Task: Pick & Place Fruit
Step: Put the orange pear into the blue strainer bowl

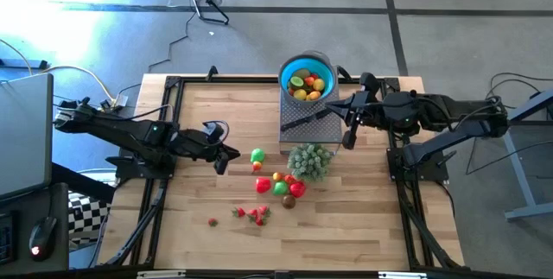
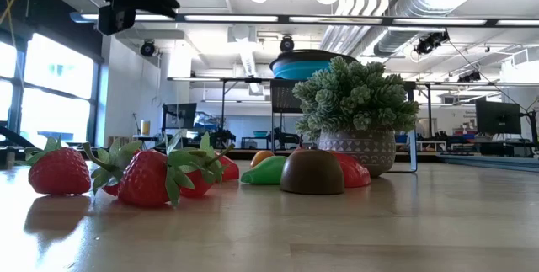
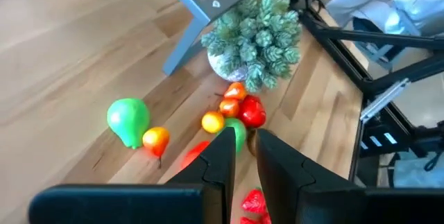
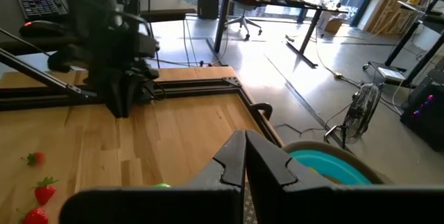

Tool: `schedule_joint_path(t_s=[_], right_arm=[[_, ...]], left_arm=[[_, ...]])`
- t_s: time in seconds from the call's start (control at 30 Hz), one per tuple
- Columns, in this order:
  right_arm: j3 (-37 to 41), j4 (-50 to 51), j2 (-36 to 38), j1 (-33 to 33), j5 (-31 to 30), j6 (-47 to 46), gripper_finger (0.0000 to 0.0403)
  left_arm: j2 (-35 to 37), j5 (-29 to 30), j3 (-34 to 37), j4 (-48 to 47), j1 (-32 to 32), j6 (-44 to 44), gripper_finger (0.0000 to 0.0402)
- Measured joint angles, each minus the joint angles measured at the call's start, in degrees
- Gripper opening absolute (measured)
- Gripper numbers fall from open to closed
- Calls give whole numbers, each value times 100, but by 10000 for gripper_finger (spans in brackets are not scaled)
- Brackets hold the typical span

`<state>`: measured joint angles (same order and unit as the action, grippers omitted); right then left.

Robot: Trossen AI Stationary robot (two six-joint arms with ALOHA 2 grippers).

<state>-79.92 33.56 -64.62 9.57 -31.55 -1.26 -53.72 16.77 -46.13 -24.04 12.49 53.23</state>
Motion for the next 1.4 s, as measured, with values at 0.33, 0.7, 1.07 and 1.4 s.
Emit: schedule_joint_path(t_s=[0.33, 0.7, 1.07, 1.4], right_arm=[[0, 2, 0, -101, 2, -41, 4], [0, 2, 0, -101, 2, -44, 4], [0, 2, 0, -101, 5, -48, 4], [0, 10, 0, -101, 5, -48, 4]], left_arm=[[-445, 7, 0, -51, 0, 681, 55], [-871, 67, -414, -27, 298, 846, 4], [-1831, 110, -1059, -1428, 293, 1181, 2], [-2336, 142, -1076, -1300, 285, 1042, 6]])
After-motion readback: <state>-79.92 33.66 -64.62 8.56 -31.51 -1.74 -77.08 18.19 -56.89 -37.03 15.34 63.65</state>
